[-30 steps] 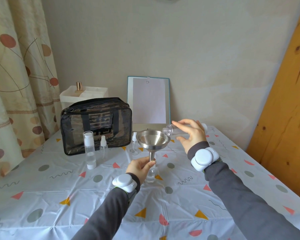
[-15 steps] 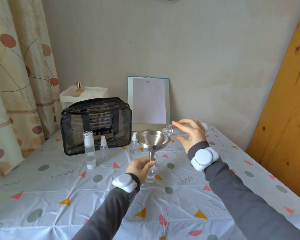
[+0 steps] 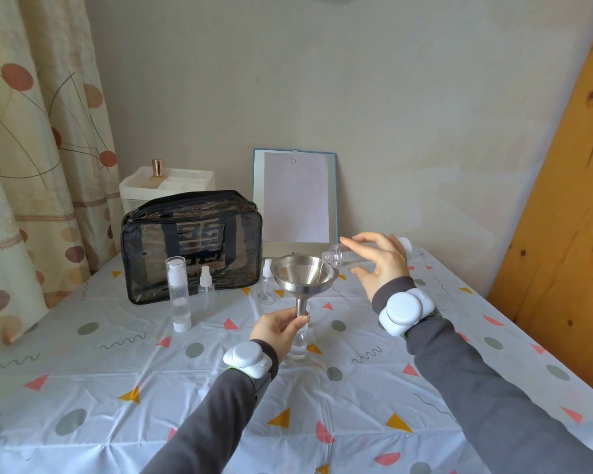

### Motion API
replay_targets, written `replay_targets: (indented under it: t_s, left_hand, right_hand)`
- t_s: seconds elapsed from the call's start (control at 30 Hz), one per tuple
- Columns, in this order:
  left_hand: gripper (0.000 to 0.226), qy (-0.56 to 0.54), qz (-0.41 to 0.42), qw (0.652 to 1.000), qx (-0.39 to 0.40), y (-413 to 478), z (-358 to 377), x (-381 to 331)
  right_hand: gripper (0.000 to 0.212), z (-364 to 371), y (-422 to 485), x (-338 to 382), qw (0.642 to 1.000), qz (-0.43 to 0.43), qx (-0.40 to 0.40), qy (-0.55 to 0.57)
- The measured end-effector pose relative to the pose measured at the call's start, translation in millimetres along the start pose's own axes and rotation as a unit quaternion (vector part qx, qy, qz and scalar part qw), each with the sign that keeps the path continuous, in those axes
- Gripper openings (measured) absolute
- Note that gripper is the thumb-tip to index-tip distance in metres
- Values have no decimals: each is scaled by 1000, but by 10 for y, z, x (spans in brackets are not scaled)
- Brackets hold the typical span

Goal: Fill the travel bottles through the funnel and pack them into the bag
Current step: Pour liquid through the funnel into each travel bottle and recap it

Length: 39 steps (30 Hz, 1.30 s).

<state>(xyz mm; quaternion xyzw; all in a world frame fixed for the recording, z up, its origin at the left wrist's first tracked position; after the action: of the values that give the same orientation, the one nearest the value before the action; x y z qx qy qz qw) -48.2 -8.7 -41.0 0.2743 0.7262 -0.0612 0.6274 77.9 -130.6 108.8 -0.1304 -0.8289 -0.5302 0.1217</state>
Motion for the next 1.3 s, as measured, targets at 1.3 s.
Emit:
replay_targets:
  t_s: [1.3]
  left_hand:
    - [19,18,-7,1000,3,6,-4,-16]
  right_hand:
    - [43,816,-667,-998,878,413,-4,242]
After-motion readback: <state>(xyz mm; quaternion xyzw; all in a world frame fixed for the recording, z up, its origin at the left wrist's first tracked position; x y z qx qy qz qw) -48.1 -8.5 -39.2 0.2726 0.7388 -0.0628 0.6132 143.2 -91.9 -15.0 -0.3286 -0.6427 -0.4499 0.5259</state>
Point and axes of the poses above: each hand's wrist, its own y-axis towards the middle knuckle, its own z-axis out of the palm, x = y × z, the point moved 7 cm from there along y, towards the middle knuckle, and after that the axes turned 12 degrees about -x, right-handed, at the moved point
